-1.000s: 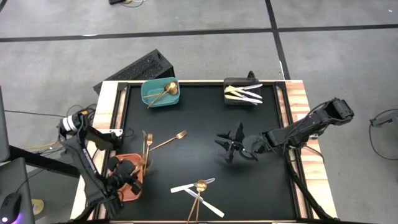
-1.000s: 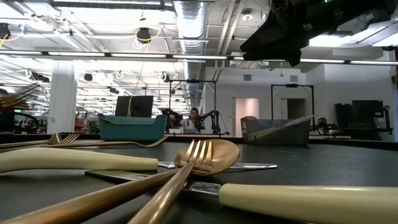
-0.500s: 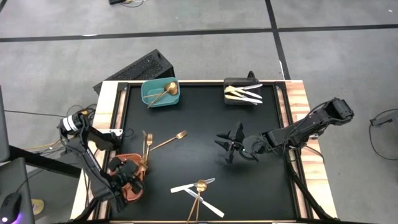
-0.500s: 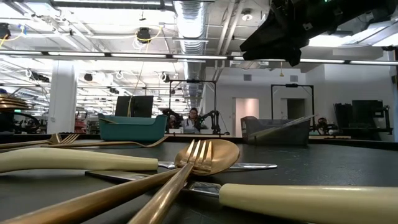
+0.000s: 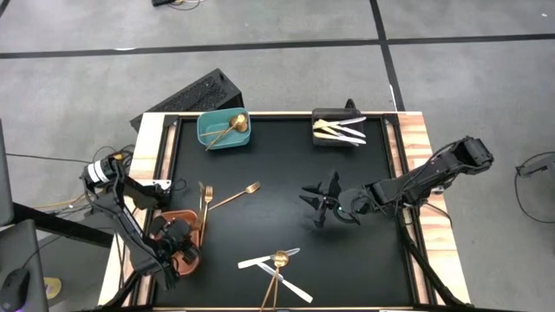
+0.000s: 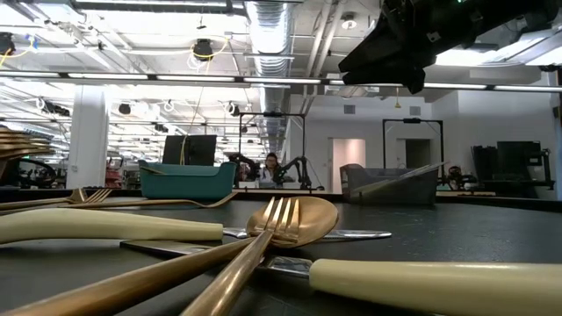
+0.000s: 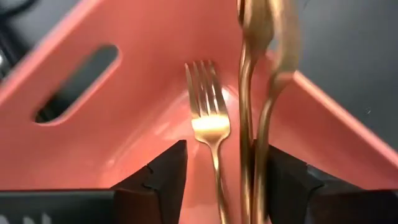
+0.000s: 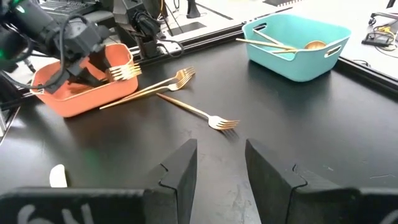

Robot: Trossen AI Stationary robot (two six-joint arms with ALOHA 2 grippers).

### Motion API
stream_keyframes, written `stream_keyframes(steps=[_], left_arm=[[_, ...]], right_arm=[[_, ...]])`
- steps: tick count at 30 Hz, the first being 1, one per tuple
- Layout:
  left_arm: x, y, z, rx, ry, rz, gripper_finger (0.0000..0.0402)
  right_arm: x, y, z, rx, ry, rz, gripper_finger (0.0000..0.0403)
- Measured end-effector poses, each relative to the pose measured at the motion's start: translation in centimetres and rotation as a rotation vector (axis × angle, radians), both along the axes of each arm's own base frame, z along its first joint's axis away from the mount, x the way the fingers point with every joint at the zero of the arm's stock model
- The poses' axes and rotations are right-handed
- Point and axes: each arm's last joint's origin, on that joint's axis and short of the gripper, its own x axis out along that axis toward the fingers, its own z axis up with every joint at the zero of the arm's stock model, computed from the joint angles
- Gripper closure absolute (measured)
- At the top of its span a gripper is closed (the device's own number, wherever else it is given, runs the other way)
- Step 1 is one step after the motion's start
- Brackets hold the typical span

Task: Sort silverware by color (type)
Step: Adjust the gold forks in the orange bin

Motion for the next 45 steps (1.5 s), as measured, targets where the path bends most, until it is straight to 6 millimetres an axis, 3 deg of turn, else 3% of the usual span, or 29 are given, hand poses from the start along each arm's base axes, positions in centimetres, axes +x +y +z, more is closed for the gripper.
stream_keyframes(steps=[7, 12, 14, 22, 26, 32, 40, 45], left_arm=[[-0.3, 0.4, -1.5, -0.048, 0.003, -0.001, 0.0291], [0.0, -0.1, -0.5, -0.029, -0.019, 0.009, 0.0377], [0.1, -0.2, 0.2, -0.005, -0.020, 0.009, 0.0392], [0.6, -0.7, 2.8, 0.089, -0.084, -0.027, 0.0397], [0.6, -0.6, 3.1, 0.107, -0.103, 0.004, 0.0397], [0.4, -0.3, 2.9, 0.116, -0.071, 0.017, 0.0396], [-0.2, 0.7, 0.4, 0.073, -0.027, 0.082, 0.0376], [0.1, 1.1, 0.0, 0.080, -0.053, 0.082, 0.0374]], right_arm=[[0.0, 0.0, 0.0, 0.003, -0.001, -0.001, 0.0248], [0.0, 0.0, 0.0, 0.003, -0.002, -0.001, 0.0248], [0.0, 0.0, 0.0, 0.003, -0.002, -0.001, 0.0248], [0.0, 0.0, 0.0, 0.004, -0.004, -0.001, 0.0248], [0.0, 0.0, 0.0, 0.004, -0.004, -0.001, 0.0248], [0.0, 0.0, 0.0, 0.003, 0.000, -0.001, 0.0248], [0.0, 0.0, 0.0, 0.002, 0.001, -0.001, 0.0248], [0.0, 0.0, 0.0, 0.002, 0.001, -0.001, 0.0248]])
